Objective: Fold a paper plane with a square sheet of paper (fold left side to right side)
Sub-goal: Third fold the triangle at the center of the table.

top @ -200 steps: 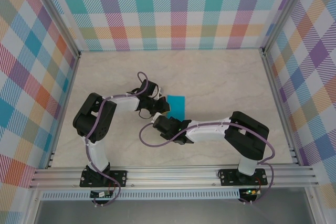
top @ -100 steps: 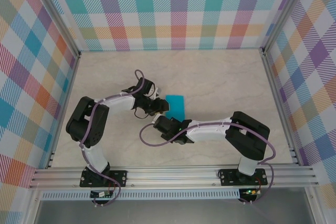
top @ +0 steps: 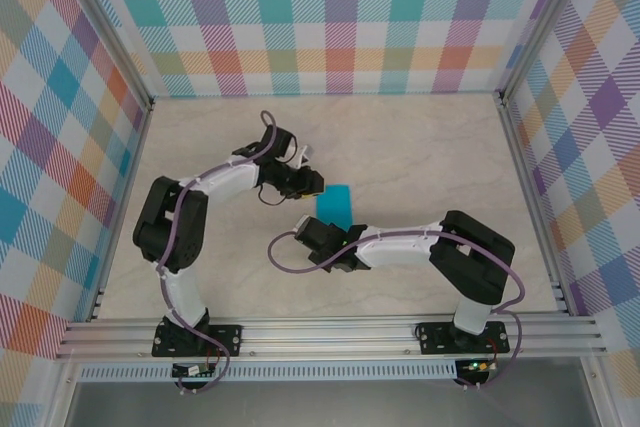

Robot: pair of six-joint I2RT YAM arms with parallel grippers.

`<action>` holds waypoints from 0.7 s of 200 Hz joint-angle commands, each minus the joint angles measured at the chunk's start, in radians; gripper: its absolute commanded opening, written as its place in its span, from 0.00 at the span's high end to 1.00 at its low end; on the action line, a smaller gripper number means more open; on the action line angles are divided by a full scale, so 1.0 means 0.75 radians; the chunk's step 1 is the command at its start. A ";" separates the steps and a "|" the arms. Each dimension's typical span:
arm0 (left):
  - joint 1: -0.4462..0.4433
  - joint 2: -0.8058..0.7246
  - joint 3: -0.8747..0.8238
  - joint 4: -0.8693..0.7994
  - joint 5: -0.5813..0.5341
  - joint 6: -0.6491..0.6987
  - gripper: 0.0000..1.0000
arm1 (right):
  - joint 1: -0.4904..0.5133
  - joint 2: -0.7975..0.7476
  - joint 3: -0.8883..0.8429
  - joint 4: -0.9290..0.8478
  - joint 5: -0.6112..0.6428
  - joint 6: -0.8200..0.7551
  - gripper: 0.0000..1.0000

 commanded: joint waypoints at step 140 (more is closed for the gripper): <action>-0.081 0.410 0.238 -0.172 -0.036 0.121 0.84 | -0.193 -0.138 0.028 -0.066 -0.462 0.114 1.00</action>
